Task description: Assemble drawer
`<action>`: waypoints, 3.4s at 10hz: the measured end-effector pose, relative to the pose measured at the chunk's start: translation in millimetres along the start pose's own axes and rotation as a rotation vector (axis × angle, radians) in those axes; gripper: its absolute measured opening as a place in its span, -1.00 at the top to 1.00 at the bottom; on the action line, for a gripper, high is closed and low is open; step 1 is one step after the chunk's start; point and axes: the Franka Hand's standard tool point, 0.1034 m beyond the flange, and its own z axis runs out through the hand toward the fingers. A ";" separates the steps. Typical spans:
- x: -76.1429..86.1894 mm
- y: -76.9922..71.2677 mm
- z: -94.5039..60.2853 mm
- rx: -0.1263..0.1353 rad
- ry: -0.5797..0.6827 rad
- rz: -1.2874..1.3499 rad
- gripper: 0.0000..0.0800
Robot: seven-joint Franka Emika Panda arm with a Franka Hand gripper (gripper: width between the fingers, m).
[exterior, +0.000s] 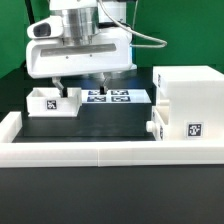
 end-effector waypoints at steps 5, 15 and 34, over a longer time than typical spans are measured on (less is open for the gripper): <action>-28.5 4.8 -7.9 -0.014 0.012 0.010 -0.62; -67.5 17.5 44.7 -0.033 0.006 0.035 -0.62; -46.8 -8.5 17.6 -0.017 -0.012 -0.109 0.90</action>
Offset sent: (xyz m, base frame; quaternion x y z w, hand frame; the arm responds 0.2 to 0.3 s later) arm -0.0343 -0.0099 0.0090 -0.0160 -0.0015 0.0313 0.9994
